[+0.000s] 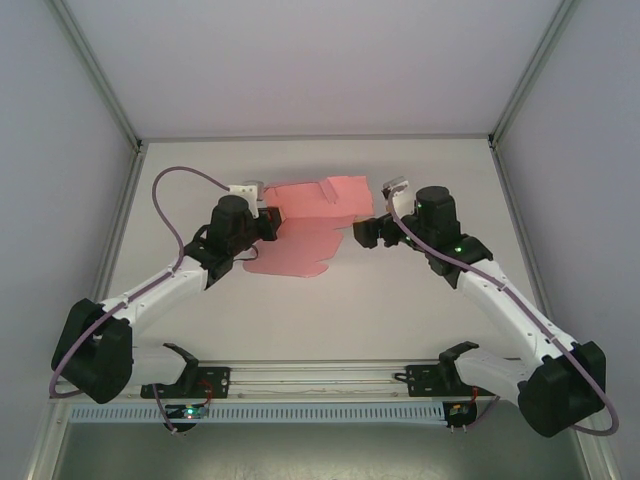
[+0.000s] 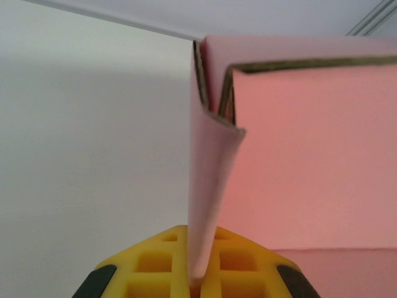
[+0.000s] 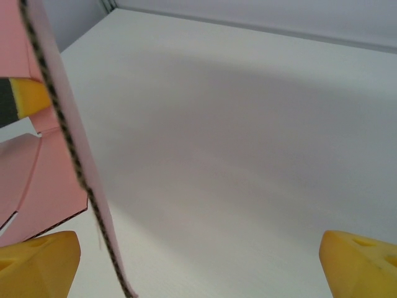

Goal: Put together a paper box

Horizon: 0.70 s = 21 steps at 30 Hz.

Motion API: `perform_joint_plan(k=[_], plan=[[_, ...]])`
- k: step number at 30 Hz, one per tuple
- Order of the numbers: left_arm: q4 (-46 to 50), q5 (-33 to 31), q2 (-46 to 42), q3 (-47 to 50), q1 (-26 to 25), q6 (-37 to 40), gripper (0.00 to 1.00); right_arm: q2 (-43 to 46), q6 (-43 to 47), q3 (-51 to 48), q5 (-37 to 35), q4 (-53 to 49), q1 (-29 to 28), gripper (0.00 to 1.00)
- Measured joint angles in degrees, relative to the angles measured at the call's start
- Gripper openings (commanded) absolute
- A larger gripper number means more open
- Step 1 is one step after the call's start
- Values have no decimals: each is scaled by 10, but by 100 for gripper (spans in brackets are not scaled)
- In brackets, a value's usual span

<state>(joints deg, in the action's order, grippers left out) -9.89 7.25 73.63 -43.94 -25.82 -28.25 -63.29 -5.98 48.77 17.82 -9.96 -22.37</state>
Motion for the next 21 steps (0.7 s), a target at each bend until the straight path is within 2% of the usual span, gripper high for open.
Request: perform_joint_plan(k=[4,9,14,21], plan=[[-9,23,10,0,0,11,0,-27,-18,0,-8,45,-35,98],[-12,33,24,0,-2,15,0,-58,-29,3,-81,73,-82,98],[-27,30,25,0,-2,8,0,-61,-36,3,-136,76,-89,98],[-21,-6,26,-9,-7,-5,0,-45,-40,3,-157,80,-96,98]])
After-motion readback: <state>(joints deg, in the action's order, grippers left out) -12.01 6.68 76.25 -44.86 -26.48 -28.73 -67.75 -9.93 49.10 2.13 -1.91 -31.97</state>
